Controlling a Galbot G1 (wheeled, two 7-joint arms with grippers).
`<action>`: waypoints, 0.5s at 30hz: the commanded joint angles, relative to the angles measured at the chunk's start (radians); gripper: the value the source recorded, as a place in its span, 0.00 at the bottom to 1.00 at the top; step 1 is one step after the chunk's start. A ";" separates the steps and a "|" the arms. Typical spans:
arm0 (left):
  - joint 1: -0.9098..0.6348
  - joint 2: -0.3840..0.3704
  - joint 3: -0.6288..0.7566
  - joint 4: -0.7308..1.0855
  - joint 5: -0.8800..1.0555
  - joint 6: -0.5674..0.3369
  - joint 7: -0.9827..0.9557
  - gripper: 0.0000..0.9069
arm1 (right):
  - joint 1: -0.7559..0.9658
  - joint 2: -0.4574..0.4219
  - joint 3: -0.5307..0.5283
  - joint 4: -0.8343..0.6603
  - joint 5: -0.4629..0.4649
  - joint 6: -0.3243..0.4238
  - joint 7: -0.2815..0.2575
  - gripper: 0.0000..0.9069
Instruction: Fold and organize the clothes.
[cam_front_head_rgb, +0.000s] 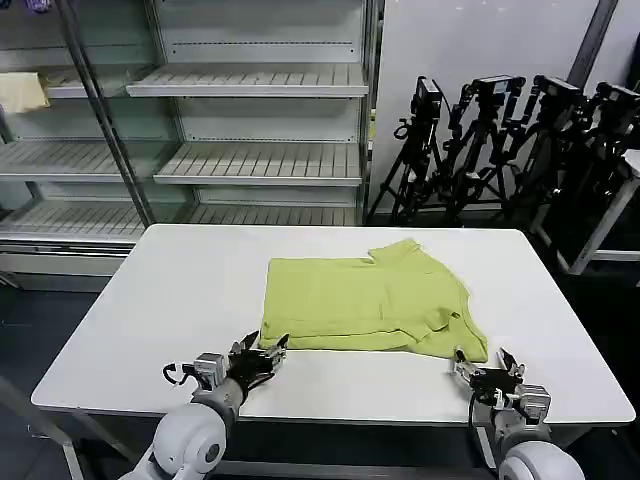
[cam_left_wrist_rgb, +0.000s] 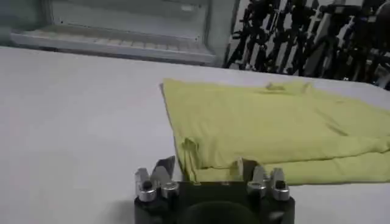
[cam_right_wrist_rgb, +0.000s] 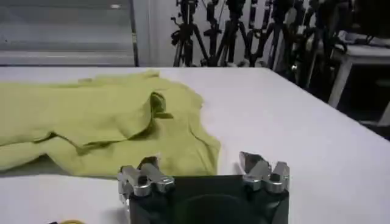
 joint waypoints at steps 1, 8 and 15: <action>0.010 -0.003 0.003 0.008 -0.003 0.004 -0.001 0.04 | -0.005 -0.001 0.007 -0.004 0.042 -0.021 0.003 0.00; 0.030 -0.005 -0.003 0.003 -0.005 0.005 0.000 0.04 | -0.001 -0.005 0.004 -0.005 0.041 -0.012 -0.002 0.00; 0.048 -0.005 -0.016 -0.007 -0.006 0.002 0.002 0.04 | -0.002 -0.010 0.006 -0.004 0.041 0.002 -0.008 0.00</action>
